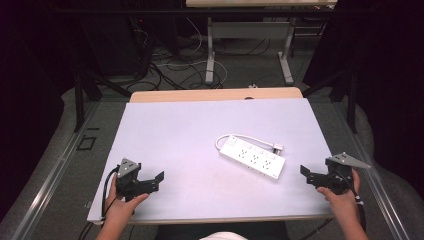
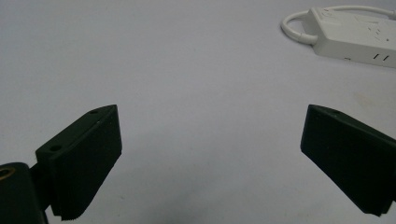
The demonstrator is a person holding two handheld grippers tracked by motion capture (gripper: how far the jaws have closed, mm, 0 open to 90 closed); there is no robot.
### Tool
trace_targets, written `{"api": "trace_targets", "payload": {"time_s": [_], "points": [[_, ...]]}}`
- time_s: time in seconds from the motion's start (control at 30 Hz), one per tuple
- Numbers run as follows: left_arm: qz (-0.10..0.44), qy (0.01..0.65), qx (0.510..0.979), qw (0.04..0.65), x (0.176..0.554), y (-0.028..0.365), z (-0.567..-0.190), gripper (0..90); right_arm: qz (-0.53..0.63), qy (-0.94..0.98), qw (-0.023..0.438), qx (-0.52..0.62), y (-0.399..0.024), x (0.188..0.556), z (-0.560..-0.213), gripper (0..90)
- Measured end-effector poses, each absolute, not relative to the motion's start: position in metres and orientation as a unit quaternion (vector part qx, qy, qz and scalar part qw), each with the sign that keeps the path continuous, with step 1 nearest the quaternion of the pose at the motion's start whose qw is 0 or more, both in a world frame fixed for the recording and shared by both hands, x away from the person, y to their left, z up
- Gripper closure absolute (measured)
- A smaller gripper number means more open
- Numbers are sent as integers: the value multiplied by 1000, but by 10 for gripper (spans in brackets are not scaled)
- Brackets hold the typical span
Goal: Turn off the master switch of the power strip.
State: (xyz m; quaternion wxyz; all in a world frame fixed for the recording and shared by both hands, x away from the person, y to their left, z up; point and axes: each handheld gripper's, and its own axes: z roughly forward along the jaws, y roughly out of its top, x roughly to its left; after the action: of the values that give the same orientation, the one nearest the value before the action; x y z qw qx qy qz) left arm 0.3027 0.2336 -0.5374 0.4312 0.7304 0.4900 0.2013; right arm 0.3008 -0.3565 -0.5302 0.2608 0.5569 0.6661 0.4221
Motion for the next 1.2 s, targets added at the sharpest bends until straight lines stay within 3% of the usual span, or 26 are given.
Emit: {"api": "trace_targets", "payload": {"time_s": [0.9, 1.0, 1.2], "points": [[200, 492, 730, 430, 304, 234, -538, 53, 397, 641, 252, 607, -383, 297, -553, 5], [201, 492, 730, 430, 304, 234, -538, 53, 407, 634, 270, 600, -383, 299, -556, 5], [200, 491, 730, 430, 304, 235, -538, 53, 393, 641, 253, 608, -386, 298, -555, 5]]}}
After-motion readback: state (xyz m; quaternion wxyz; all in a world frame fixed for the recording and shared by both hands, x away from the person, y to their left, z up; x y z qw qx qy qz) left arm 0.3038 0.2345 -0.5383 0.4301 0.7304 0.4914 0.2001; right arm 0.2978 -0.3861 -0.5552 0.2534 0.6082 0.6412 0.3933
